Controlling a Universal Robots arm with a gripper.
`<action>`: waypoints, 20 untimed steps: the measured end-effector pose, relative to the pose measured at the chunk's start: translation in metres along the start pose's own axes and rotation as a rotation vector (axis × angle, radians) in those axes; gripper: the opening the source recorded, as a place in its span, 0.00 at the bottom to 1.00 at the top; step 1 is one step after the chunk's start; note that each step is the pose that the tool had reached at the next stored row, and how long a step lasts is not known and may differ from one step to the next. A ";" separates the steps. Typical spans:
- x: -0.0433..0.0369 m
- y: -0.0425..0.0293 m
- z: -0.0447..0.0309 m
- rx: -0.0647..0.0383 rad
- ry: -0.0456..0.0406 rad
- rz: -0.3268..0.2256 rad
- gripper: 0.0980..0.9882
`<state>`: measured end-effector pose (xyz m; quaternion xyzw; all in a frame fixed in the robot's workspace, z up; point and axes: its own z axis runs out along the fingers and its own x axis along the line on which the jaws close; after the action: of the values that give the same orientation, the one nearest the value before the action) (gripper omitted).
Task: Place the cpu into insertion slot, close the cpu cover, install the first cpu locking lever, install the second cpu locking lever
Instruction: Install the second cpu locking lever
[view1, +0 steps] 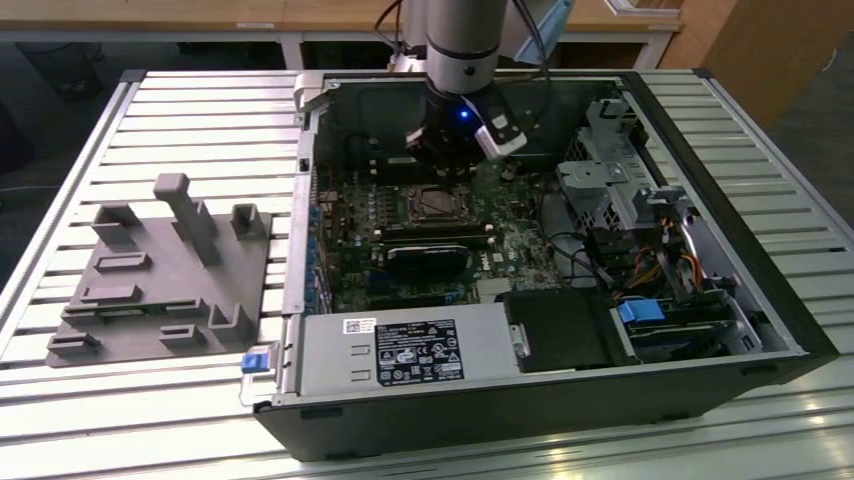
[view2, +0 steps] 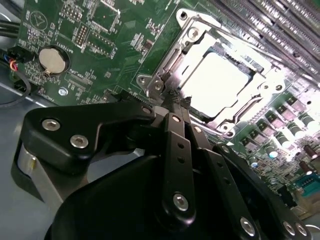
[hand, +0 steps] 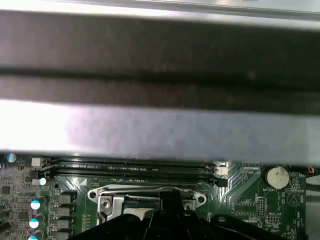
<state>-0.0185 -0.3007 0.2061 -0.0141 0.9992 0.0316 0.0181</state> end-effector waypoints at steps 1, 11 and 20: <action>0.0000 -0.0006 0.0000 0.000 0.0000 0.000 0.01; -0.0005 -0.0016 -0.0135 0.000 0.0000 0.000 0.01; -0.0011 -0.0044 -0.0304 0.000 0.0001 0.000 0.01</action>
<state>-0.0183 -0.3070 0.2361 -0.0140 0.9992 0.0315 0.0180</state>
